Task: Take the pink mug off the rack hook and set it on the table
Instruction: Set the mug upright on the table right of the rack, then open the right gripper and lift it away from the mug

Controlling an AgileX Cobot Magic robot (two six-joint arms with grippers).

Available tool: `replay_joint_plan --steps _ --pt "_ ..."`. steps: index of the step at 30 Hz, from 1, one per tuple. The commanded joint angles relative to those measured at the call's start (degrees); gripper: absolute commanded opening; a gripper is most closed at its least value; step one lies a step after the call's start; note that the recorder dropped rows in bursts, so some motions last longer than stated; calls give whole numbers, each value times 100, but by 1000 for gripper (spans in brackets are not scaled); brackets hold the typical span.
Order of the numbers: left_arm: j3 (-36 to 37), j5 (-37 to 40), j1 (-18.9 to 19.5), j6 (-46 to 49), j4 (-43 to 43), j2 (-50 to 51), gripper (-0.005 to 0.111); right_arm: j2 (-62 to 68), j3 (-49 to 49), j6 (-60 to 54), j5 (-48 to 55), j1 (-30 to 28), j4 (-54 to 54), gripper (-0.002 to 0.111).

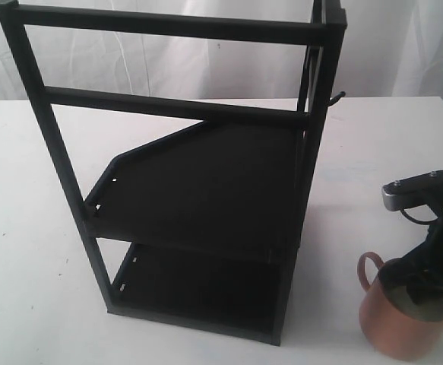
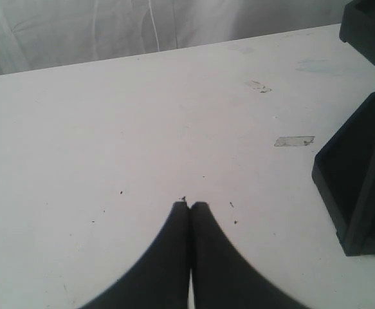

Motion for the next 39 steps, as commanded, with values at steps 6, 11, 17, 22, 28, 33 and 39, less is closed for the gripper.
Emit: replay_joint_plan --steps 6,11,17,22,28,33,39 --pt "28 -8 20 -7 -46 -29 0 -472 -52 -12 52 -31 -8 35" --pt "28 -8 20 -7 -46 -29 0 -856 -52 -12 113 -31 131 35" --pt "28 -8 20 -7 -46 -29 0 -1326 -42 -105 321 -31 284 35" --pt "28 -8 20 -7 -46 -29 0 -1887 -42 -207 375 -31 419 35" --pt "28 -8 20 -7 -46 -29 0 -2671 -42 -207 255 -31 454 35" --pt "28 -8 20 -7 -46 -29 0 -3526 -42 -207 102 -31 728 18" --pt "28 -8 20 -7 -46 -29 0 -5039 -42 -617 -135 -31 1476 0"
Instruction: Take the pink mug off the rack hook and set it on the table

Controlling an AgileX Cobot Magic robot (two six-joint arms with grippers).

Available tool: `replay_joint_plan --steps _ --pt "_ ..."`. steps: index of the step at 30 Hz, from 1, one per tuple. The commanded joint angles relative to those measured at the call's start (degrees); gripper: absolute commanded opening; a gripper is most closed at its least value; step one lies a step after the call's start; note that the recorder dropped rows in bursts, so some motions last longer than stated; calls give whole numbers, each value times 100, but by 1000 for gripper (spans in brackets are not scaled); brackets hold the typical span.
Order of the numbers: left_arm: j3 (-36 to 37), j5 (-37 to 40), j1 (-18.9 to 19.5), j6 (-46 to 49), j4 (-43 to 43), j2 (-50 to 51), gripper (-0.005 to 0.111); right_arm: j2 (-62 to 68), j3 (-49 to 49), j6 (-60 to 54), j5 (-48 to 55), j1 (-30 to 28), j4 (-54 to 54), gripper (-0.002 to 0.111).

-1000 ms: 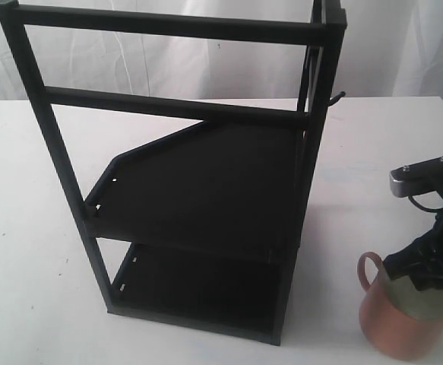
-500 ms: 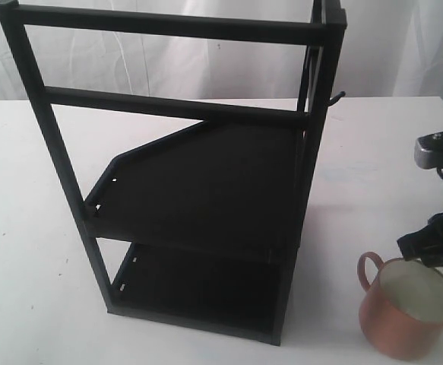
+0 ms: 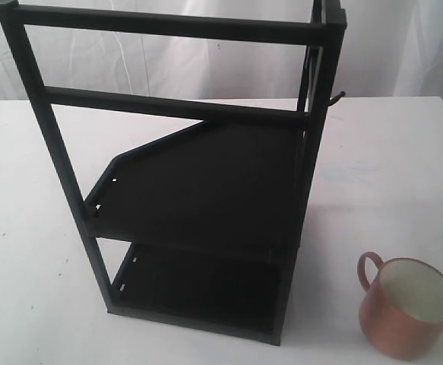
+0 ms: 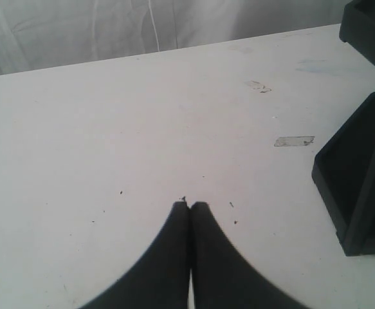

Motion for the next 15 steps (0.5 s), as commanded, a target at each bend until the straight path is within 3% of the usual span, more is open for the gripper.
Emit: replay_joint_plan --steps 1,15 --pt "28 -8 20 -7 -46 -29 0 -1124 -15 -369 -126 -31 541 0" --pt "28 -8 20 -7 -46 -29 0 -3278 -15 36 305 -31 1464 0"
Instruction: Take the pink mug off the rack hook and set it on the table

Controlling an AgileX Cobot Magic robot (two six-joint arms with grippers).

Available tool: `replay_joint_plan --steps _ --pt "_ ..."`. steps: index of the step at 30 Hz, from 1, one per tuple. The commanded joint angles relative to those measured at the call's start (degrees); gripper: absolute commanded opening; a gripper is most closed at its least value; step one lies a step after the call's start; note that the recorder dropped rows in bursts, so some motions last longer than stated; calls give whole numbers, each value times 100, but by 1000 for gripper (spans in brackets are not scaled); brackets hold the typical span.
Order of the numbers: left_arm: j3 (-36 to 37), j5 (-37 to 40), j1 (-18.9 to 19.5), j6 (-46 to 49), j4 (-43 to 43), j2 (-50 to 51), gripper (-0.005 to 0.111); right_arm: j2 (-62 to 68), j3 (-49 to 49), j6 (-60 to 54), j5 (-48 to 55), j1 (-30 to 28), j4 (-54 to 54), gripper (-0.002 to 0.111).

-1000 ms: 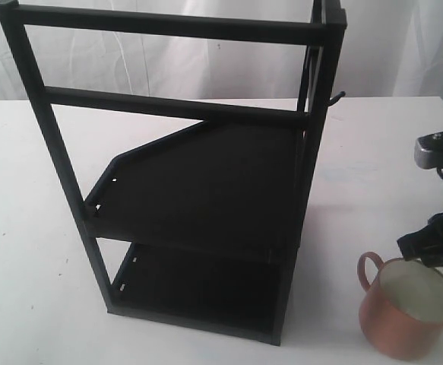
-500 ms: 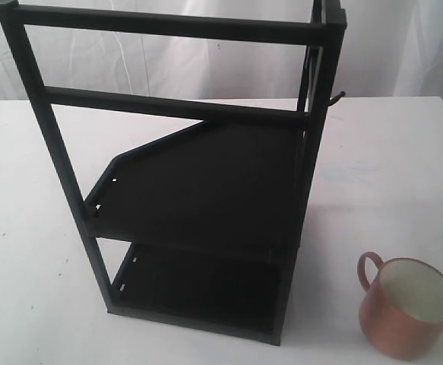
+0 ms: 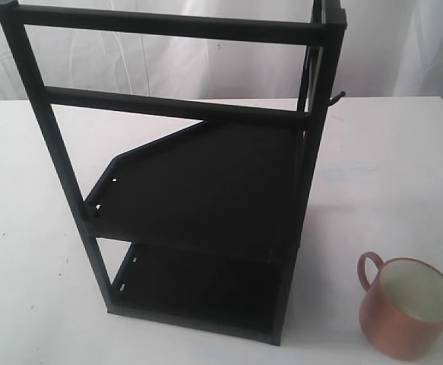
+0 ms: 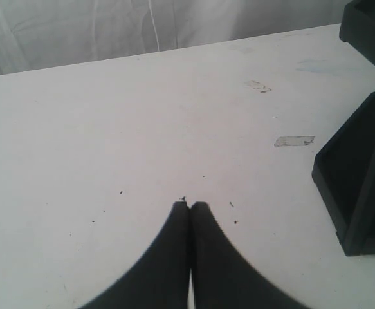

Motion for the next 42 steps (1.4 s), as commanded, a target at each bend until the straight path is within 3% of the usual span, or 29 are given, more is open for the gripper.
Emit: replay_joint_plan --steps 1,12,17,22,28,42 --pt "28 -8 20 -7 -46 -29 0 -304 -15 190 119 -31 151 0" --pt "28 -8 20 -7 -46 -29 0 -392 331 103 -80 -31 140 0" --pt "28 -8 20 -7 -46 -29 0 -398 1090 103 -985 -31 376 0" --pt "28 -8 20 -7 -46 -29 0 -572 2066 223 -1797 -31 -332 0" --pt "28 -8 20 -7 -46 -29 0 -1171 3110 1386 -2513 -31 -1317 0" --pt "28 -8 20 -7 -46 -29 0 -1295 4039 1076 -2944 -31 -1547 0"
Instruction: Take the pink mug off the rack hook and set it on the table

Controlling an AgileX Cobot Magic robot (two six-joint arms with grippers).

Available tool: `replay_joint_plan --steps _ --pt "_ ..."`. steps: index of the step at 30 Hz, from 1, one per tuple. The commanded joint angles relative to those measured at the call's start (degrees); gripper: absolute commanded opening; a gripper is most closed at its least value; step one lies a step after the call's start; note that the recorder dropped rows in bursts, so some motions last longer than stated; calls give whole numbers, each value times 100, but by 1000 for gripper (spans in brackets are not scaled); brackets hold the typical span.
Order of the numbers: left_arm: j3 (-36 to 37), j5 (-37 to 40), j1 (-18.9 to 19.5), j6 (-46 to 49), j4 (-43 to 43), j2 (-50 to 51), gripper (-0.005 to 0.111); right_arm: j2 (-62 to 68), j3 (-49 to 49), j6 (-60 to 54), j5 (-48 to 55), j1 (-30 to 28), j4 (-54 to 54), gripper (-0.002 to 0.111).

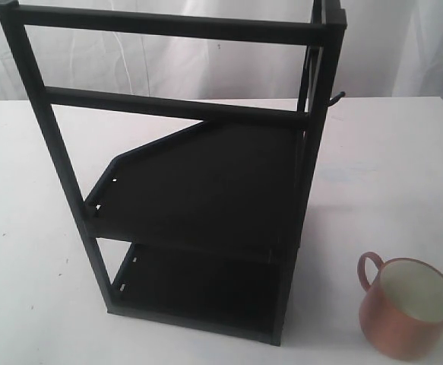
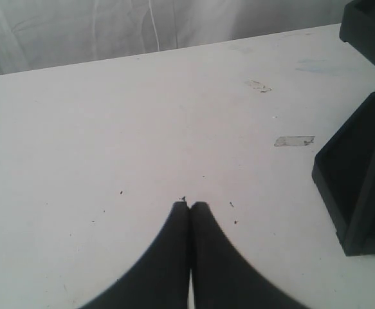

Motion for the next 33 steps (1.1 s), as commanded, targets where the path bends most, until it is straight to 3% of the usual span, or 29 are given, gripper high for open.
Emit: replay_joint_plan --steps 1,18,25,33 --pt "28 -8 20 -7 -46 -29 0 -33 42 -480 -228 -31 -155 0" --pt "28 -8 20 -7 -46 -29 0 -33 42 -790 -416 -31 -473 0" --pt "28 -8 20 -7 -46 -29 0 -33 42 144 -646 -31 -1252 0" --pt "28 -8 20 -7 -46 -29 0 -33 42 215 -470 -31 -1279 0"
